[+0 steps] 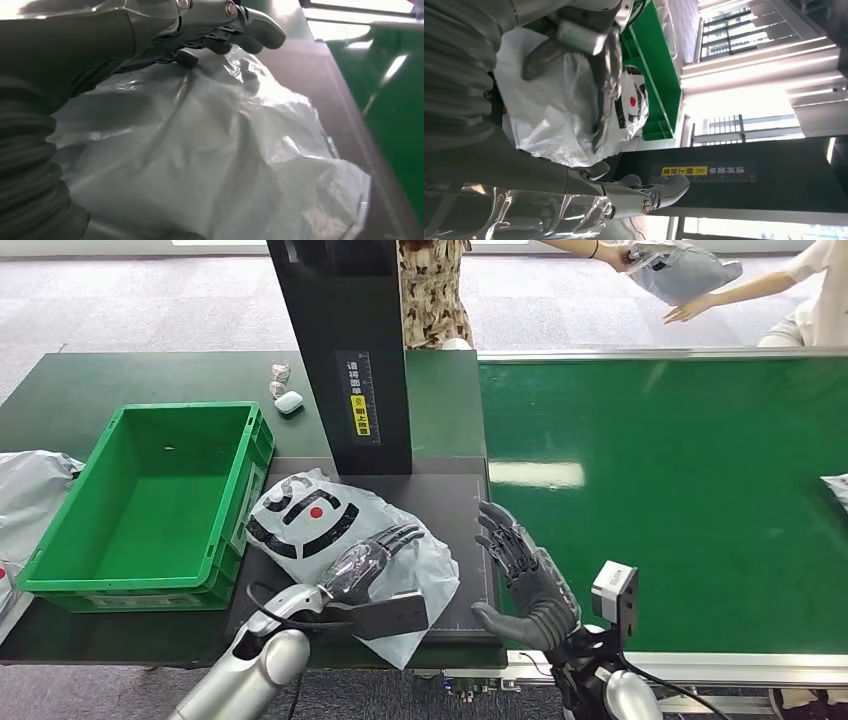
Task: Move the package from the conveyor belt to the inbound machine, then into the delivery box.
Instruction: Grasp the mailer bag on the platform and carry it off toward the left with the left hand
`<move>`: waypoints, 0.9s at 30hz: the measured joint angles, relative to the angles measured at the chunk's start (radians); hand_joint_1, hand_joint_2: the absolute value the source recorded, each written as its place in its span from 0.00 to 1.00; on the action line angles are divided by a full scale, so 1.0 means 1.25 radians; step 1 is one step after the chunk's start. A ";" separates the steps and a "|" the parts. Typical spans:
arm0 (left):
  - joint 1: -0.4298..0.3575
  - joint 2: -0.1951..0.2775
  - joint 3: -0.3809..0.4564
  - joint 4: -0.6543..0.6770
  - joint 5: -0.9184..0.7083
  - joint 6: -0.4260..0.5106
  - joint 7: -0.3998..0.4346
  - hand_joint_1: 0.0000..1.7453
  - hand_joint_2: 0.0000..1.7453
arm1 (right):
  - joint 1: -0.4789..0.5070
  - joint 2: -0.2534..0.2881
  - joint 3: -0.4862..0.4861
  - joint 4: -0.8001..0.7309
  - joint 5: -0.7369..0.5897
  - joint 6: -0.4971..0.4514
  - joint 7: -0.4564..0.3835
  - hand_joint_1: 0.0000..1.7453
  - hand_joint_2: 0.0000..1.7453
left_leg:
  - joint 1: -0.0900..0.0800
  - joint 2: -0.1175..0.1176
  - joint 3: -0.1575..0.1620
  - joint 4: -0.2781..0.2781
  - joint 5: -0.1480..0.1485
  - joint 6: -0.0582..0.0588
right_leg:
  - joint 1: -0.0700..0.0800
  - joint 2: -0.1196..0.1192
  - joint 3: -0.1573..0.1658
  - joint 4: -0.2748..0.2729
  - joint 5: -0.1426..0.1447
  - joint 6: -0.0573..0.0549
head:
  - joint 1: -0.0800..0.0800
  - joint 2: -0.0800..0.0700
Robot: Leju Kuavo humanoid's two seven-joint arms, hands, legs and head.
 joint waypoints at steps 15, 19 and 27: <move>-0.208 -0.052 -0.155 0.306 -0.017 -0.024 -0.051 0.00 1.00 | 0.018 0.000 -0.012 -0.031 -0.003 0.000 -0.005 0.00 1.00 | 0.000 0.000 0.001 0.000 0.001 0.001 | 0.000 -0.001 0.002 0.000 0.000 0.001 | 0.000 0.000; -0.230 -0.053 -0.175 0.328 -0.007 -0.032 -0.061 0.00 1.00 | 0.030 0.001 -0.014 -0.050 -0.002 0.000 -0.005 0.00 1.00 | 0.000 0.000 0.001 0.000 0.002 0.001 | 0.000 -0.001 0.002 0.000 0.001 0.001 | 0.000 0.000; -0.242 -0.047 -0.200 0.335 0.012 -0.028 -0.061 0.03 1.00 | 0.037 0.002 -0.016 -0.071 0.000 0.007 -0.016 0.00 1.00 | 0.000 0.000 0.001 0.000 0.002 0.001 | 0.000 -0.001 0.002 0.000 0.002 0.000 | 0.000 0.000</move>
